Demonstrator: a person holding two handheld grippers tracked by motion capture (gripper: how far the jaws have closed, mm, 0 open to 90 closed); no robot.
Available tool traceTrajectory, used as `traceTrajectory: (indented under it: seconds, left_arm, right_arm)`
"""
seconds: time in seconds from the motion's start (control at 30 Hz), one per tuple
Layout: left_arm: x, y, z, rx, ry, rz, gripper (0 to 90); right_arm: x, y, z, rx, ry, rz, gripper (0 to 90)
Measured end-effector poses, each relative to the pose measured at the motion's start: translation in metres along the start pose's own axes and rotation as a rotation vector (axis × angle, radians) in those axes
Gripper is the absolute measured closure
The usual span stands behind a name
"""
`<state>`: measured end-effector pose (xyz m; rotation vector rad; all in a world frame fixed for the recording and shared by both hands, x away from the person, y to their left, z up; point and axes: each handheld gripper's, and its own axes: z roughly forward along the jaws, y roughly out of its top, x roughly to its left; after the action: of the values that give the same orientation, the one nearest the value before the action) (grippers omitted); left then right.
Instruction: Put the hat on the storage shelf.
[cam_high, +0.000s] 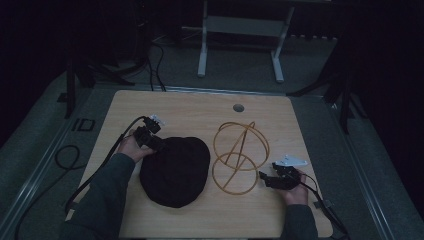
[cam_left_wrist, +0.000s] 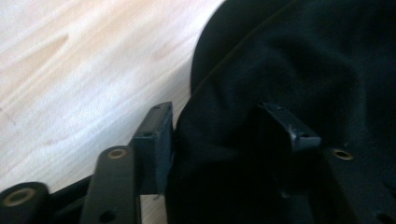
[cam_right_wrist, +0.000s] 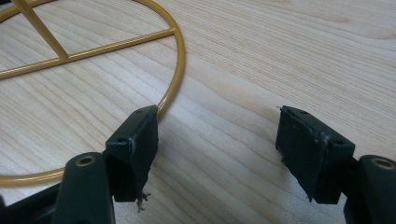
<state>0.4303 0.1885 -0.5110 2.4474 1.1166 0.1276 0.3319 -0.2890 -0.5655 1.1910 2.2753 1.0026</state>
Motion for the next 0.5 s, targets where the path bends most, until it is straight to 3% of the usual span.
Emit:
traceTrajectory:
  seconds: [0.3, 0.5]
  left_arm:
    - [-0.0025, 0.0043, 0.0029, 0.059, 0.014, -0.005, 71.0]
    - [0.0008, 0.0034, -0.0052, 0.109, -0.039, -0.031, 76.4]
  right_arm:
    - [0.0, 0.0, 0.0, 0.0, 0.0, 0.0, 29.7]
    - [0.0, 0.0, 0.0, 0.0, 0.001, 0.0, 29.7]
